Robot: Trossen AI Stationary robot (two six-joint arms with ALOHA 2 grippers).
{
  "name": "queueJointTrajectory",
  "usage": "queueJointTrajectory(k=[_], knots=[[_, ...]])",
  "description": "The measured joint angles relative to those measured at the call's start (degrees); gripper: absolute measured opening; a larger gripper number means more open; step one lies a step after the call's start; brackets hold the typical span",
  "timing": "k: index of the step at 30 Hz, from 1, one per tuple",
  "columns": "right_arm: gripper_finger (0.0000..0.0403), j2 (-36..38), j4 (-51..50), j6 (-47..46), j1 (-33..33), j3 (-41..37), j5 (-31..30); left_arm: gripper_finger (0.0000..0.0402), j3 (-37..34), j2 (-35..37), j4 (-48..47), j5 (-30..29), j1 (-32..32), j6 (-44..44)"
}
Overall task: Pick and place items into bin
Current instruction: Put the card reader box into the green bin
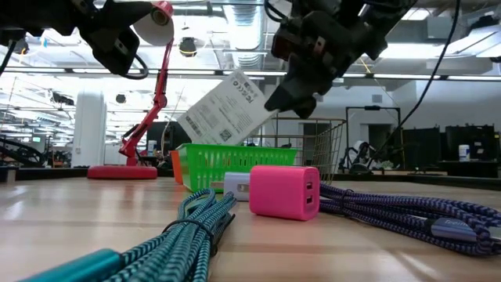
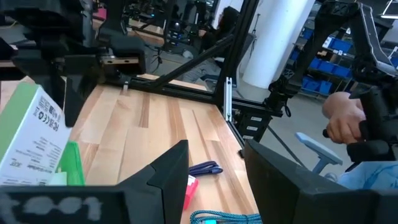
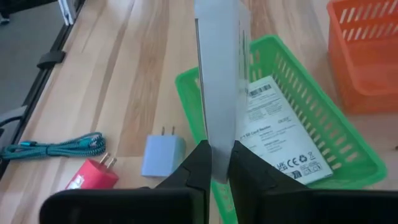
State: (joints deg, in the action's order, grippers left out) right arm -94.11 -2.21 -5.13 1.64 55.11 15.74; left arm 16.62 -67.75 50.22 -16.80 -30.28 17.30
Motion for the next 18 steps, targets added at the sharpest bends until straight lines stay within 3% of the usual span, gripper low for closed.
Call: queueJointTrajectory(k=[7,18], knots=[[0.0069,0.85,3.16,0.02,-0.73,0.07,-0.01,0.0144,0.00,0.00,-0.15,-0.01,0.00,0.02],[0.0162,0.83,2.67,-0.44,-0.97,0.04,0.73,0.0144,0.00,0.00,-0.42,-0.02,-0.02,0.39]])
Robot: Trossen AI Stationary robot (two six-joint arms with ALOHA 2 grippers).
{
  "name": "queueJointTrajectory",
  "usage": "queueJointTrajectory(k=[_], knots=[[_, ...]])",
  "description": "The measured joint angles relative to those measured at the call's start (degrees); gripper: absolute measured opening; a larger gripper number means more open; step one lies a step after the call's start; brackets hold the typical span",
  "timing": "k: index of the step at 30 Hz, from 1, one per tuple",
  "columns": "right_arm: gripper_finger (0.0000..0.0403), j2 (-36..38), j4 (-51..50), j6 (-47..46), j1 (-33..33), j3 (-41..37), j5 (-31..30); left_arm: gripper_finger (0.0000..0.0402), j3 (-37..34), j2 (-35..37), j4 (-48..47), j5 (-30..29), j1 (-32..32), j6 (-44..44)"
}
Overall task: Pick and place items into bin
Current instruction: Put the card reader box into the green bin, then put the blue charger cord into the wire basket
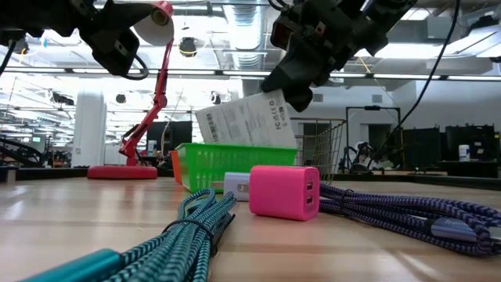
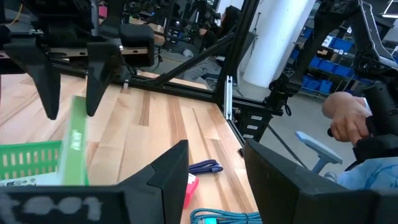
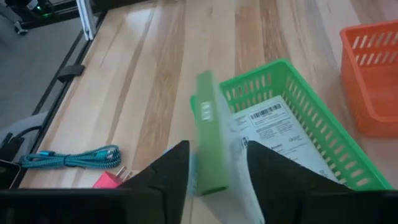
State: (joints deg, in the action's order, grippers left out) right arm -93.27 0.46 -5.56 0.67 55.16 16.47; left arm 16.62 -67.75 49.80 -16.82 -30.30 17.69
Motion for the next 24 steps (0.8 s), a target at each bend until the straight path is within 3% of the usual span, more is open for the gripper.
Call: queueJointTrajectory(k=[10,24], knots=[[0.0216,0.00,1.28,1.04,0.73,-0.02,-0.02,0.0144,0.00,0.00,-0.26,0.00,0.00,0.02],[0.0193,-0.02,2.61,6.08,4.47,-0.02,-1.60,0.0144,0.00,0.00,-0.37,0.00,0.02,0.00]])
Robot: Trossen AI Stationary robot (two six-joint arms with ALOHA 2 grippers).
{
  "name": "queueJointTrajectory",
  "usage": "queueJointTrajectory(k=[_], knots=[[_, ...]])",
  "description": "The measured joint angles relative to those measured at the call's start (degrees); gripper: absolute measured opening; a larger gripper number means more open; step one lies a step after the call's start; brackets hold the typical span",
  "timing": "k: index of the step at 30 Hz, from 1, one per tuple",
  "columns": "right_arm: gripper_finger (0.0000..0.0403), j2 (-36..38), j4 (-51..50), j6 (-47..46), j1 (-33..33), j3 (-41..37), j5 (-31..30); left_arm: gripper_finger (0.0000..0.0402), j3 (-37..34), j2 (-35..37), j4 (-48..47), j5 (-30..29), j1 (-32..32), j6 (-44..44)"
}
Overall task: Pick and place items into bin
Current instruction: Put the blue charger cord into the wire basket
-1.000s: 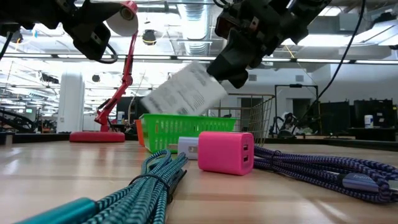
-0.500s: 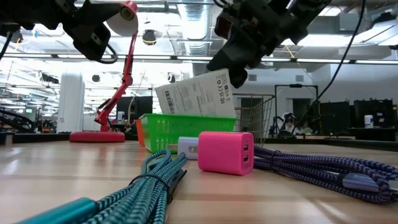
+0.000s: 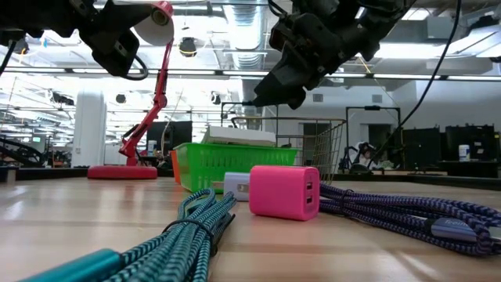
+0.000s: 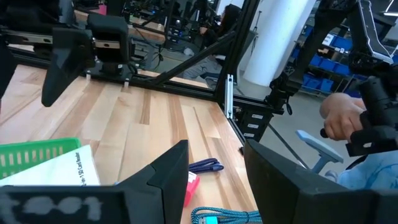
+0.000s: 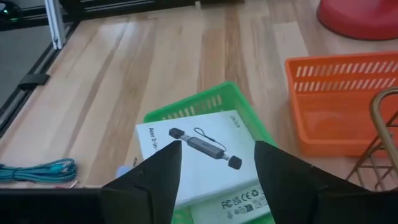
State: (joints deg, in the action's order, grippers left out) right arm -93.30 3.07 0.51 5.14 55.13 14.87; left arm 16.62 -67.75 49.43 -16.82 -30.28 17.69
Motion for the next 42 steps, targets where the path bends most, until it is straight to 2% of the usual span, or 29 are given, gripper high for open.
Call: queueJointTrajectory(k=[4,9,15,21,26,32,42], knots=[[0.0188,0.73,-1.03,0.02,-0.28,-0.03,-0.02,0.0144,0.00,0.00,-0.02,-0.02,-0.01,0.00],[0.0185,5.75,-7.07,1.90,-2.78,-0.07,0.01,0.0144,0.02,0.00,0.00,-0.02,-0.01,0.00],[0.0185,13.52,-16.21,3.73,-9.19,-0.02,-0.73,0.0144,0.04,0.00,-0.83,-0.13,0.00,-0.02],[0.0176,16.71,-24.84,3.35,-16.84,-0.02,-6.43,0.0144,0.04,0.00,-1.00,-2.56,0.07,-2.83],[0.0164,15.44,-24.72,-5.31,-21.98,-0.02,-10.81,0.0144,0.04,0.00,-1.02,-3.54,0.07,-5.81],[0.0154,9.64,-22.40,-18.10,-25.93,-0.02,-18.21,0.0144,0.04,0.00,-0.92,-3.52,0.07,-5.95],[0.0166,-0.06,-17.66,-35.62,-27.91,-0.02,-17.97,0.0144,0.04,0.00,1.21,-3.52,0.07,-6.01]])
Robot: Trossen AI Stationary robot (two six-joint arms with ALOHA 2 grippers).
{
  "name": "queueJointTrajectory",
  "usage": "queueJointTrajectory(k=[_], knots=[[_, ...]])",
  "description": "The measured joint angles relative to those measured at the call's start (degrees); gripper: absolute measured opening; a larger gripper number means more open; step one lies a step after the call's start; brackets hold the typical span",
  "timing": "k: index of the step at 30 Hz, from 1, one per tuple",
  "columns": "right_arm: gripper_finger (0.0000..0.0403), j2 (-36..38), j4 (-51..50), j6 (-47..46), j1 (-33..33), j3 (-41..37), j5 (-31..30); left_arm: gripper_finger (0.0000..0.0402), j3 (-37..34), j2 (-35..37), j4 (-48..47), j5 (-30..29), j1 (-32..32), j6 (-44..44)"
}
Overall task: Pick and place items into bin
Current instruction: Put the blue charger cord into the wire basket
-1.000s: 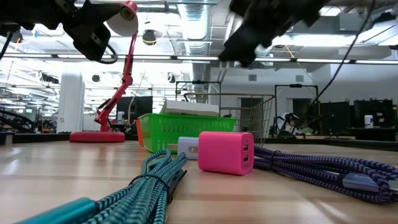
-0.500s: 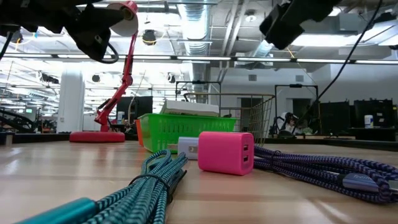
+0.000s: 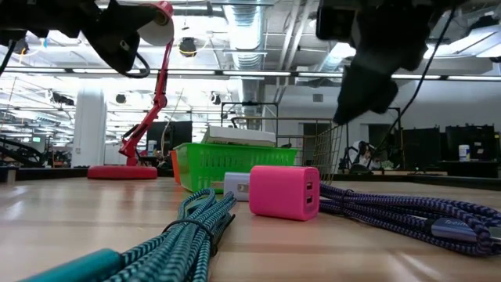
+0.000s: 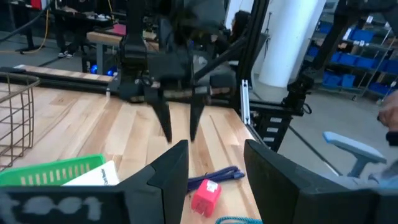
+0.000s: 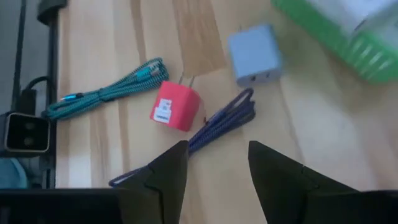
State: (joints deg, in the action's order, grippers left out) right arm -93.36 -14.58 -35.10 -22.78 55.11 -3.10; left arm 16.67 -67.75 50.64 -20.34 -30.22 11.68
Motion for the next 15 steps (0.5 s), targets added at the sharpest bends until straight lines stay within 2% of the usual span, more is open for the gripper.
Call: queueJointTrajectory(k=[15], knots=[[0.0207,-9.08,13.78,-17.10,-6.60,0.00,1.67,0.0144,2.12,0.02,-0.84,1.05,0.04,-0.07]])
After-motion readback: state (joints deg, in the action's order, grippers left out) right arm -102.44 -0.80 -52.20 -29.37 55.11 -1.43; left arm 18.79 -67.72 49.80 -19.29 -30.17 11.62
